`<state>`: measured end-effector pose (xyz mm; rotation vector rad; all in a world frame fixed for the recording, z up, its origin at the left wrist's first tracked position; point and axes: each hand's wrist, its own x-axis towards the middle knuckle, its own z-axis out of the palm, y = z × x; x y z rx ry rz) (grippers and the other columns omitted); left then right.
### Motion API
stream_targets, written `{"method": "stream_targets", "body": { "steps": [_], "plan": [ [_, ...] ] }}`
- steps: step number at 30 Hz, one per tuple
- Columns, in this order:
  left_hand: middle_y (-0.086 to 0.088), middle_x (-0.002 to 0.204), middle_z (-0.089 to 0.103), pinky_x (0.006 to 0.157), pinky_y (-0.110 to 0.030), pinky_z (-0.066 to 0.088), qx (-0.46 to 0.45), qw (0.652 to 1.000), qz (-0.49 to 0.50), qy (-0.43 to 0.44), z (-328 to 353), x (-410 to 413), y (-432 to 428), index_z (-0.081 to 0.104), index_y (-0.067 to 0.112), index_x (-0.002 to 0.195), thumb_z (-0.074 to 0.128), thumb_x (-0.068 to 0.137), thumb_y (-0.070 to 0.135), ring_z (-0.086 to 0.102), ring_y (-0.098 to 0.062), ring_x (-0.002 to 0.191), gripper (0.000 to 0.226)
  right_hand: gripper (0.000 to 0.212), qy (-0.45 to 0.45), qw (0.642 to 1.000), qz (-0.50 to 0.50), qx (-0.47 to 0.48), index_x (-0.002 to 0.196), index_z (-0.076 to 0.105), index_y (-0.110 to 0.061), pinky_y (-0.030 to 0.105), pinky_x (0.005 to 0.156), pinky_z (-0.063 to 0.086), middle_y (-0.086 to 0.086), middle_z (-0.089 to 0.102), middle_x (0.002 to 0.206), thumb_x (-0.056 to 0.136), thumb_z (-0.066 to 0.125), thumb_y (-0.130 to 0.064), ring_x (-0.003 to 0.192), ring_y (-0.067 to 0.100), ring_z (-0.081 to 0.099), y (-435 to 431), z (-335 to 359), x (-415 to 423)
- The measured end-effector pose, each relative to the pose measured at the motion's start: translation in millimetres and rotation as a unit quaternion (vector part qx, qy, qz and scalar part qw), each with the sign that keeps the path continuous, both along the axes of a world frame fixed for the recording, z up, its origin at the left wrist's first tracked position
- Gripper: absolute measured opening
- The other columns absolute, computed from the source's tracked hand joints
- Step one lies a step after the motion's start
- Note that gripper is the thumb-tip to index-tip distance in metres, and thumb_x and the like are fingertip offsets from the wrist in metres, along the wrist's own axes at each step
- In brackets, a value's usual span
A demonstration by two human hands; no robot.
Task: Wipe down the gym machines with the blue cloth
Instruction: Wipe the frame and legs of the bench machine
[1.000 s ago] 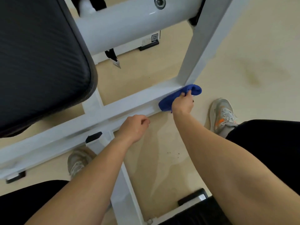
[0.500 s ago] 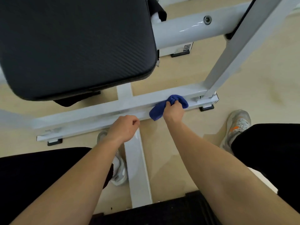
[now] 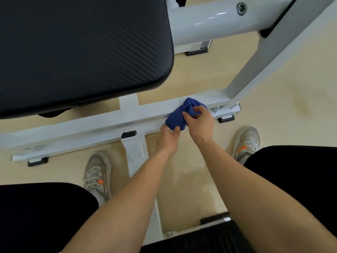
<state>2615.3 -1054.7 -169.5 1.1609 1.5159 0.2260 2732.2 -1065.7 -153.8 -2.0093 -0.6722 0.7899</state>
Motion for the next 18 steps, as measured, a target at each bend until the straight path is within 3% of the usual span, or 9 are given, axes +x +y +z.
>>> {"method": "stream_targets", "body": {
  "steps": [3,6,10,12,14,16,18],
  "plan": [
    [-0.003,0.104,0.069,0.070,-0.041,0.059,-0.041,0.979,0.167,-0.112,-14.4,24.1,9.6,0.050,0.014,0.119,0.053,0.096,0.047,0.071,-0.027,0.085,0.040,0.021,-0.019,0.999,0.023,-0.013,0.084,0.062,-0.017,0.025,0.051,0.046,0.003,0.067,0.072,0.085,0.071,-0.036,0.062,0.014,0.061,1.6,-5.0,9.5],
    [-0.003,0.084,0.072,0.073,-0.040,0.061,0.000,0.974,0.202,-0.104,-14.7,38.1,18.4,0.064,0.013,0.095,0.064,0.091,0.031,0.072,-0.024,0.076,0.019,0.020,-0.067,0.996,0.028,-0.042,0.091,0.063,-0.019,0.025,0.057,0.046,-0.006,0.065,0.077,0.088,0.067,-0.038,0.067,0.009,0.061,-4.9,-9.5,15.9],
    [-0.004,0.065,0.071,0.076,-0.040,0.061,-0.045,0.965,0.229,-0.121,-6.2,67.1,16.4,0.066,0.017,0.064,0.067,0.086,0.022,0.073,-0.027,0.071,0.023,0.015,-0.098,0.993,-0.057,-0.044,0.094,0.059,-0.014,0.017,0.058,0.039,-0.008,0.060,0.081,0.091,0.063,-0.028,0.079,0.016,0.061,-11.8,-12.6,50.4],
    [-0.001,0.065,0.069,0.075,-0.035,0.060,-0.058,0.952,0.268,-0.133,-0.8,78.0,18.3,0.065,0.016,0.066,0.068,0.087,0.015,0.071,-0.022,0.068,0.021,0.020,-0.100,0.991,-0.086,-0.030,0.104,0.057,-0.017,0.016,0.062,0.040,-0.010,0.058,0.087,0.088,0.066,-0.024,0.083,0.016,0.061,-10.4,-8.3,67.5],
    [-0.003,0.077,0.071,0.071,-0.029,0.059,-0.037,0.947,0.296,-0.117,4.4,75.2,21.7,0.068,0.013,0.080,0.069,0.087,0.014,0.070,-0.018,0.070,0.007,0.028,-0.095,0.991,-0.090,-0.022,0.109,0.054,-0.018,0.022,0.070,0.043,-0.007,0.059,0.093,0.086,0.068,-0.023,0.086,0.016,0.059,-7.0,-6.7,69.0],
    [-0.003,0.087,0.072,0.060,-0.020,0.054,-0.002,0.941,0.326,-0.086,8.7,56.6,25.5,0.067,0.012,0.094,0.069,0.087,0.015,0.069,-0.015,0.070,0.009,0.021,-0.097,0.993,-0.062,-0.036,0.103,0.054,-0.013,0.024,0.070,0.041,0.000,0.061,0.092,0.086,0.066,-0.020,0.085,0.021,0.058,-1.7,-8.1,50.8],
    [0.000,0.087,0.070,0.049,-0.015,0.046,0.031,0.936,0.345,-0.056,13.1,29.7,27.1,0.063,0.014,0.096,0.068,0.089,0.016,0.066,-0.012,0.067,0.009,0.016,-0.080,0.995,-0.030,-0.043,0.097,0.055,-0.010,0.031,0.071,0.046,0.003,0.063,0.089,0.087,0.064,-0.018,0.083,0.022,0.058,3.8,-10.1,20.1]
  ]
}}
